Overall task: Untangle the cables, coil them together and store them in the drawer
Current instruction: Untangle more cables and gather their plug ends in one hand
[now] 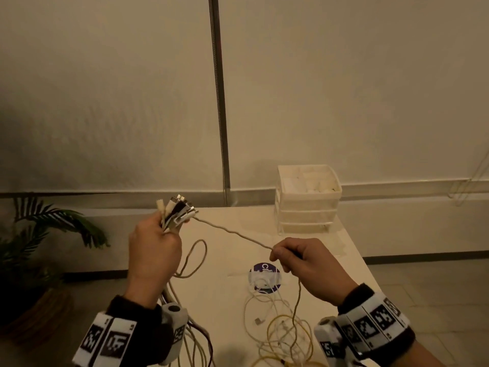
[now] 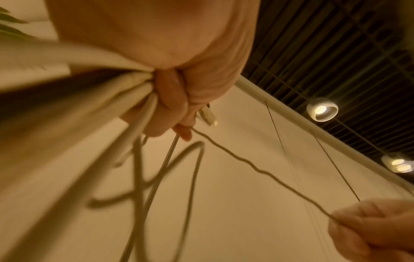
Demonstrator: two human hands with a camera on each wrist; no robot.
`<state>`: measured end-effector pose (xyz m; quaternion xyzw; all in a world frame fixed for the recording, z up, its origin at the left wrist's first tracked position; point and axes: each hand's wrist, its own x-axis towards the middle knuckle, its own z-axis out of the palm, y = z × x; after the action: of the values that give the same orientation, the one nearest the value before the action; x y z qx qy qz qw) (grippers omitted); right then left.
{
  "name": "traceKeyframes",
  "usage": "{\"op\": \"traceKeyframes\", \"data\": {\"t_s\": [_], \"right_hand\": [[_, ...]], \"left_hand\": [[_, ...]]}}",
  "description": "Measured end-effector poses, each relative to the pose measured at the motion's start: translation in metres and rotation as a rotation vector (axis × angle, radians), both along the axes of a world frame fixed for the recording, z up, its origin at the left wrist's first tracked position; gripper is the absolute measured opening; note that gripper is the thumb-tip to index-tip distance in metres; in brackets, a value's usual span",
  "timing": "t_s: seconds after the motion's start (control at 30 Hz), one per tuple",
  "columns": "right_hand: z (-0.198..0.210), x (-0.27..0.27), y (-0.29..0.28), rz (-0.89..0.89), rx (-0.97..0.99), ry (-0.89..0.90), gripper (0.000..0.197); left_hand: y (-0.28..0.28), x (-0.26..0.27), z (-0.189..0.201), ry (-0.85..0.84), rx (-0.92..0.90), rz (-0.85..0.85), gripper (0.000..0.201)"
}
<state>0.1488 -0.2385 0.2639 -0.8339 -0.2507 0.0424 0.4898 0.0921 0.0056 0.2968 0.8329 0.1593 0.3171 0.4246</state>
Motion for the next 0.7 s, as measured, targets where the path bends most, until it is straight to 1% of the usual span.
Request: {"op": "traceKeyframes", "data": {"t_s": [0.07, 0.1, 0.17, 0.2, 0.23, 0.27, 0.33, 0.37, 0.4, 0.5, 0.53, 0.57, 0.63, 0.7], "right_hand": [[-0.001, 0.0, 0.004, -0.012, -0.004, -0.016, 0.024], [-0.001, 0.0, 0.005, -0.02, -0.004, -0.024, 0.024], [0.002, 0.0, 0.006, -0.034, 0.006, -0.034, 0.024], [0.004, -0.001, 0.008, -0.035, 0.01, -0.046, 0.025], [0.006, -0.002, 0.009, -0.026, 0.017, -0.064, 0.026], [0.008, -0.004, 0.01, -0.009, 0.027, -0.081, 0.027], [0.013, -0.007, 0.011, 0.028, 0.048, -0.101, 0.026], [0.014, -0.008, 0.01, 0.04, 0.058, -0.101, 0.024], [0.016, -0.008, 0.011, 0.05, 0.069, -0.099, 0.022], [0.017, -0.009, 0.01, 0.052, 0.07, -0.092, 0.021], [0.015, -0.009, 0.007, 0.039, 0.065, -0.083, 0.021], [0.01, -0.007, 0.004, 0.018, 0.063, -0.067, 0.022], [-0.002, -0.006, -0.007, -0.017, 0.062, -0.034, 0.023], [-0.014, -0.006, -0.015, -0.027, 0.061, -0.011, 0.025]], "left_hand": [[-0.005, -0.004, 0.004, -0.008, 0.077, -0.011, 0.031], [-0.012, -0.007, 0.005, -0.016, 0.105, -0.057, 0.037], [-0.031, -0.011, 0.006, -0.012, 0.151, -0.249, 0.063], [-0.042, -0.012, 0.004, 0.01, 0.164, -0.362, 0.069], [-0.052, -0.012, 0.0, 0.037, 0.193, -0.464, 0.067], [-0.059, -0.011, -0.005, 0.063, 0.231, -0.528, 0.06], [-0.066, -0.006, -0.014, 0.075, 0.255, -0.562, 0.038], [-0.066, -0.004, -0.019, 0.061, 0.238, -0.553, 0.03], [-0.066, -0.003, -0.021, 0.033, 0.226, -0.537, 0.027], [-0.062, -0.003, -0.018, -0.018, 0.161, -0.458, 0.035], [-0.055, -0.001, -0.017, -0.03, 0.102, -0.387, 0.036], [-0.045, 0.002, -0.017, -0.052, 0.031, -0.302, 0.032], [-0.016, 0.01, -0.018, -0.112, -0.096, -0.153, 0.015], [0.009, 0.011, -0.015, -0.145, -0.12, -0.054, 0.013]]}}
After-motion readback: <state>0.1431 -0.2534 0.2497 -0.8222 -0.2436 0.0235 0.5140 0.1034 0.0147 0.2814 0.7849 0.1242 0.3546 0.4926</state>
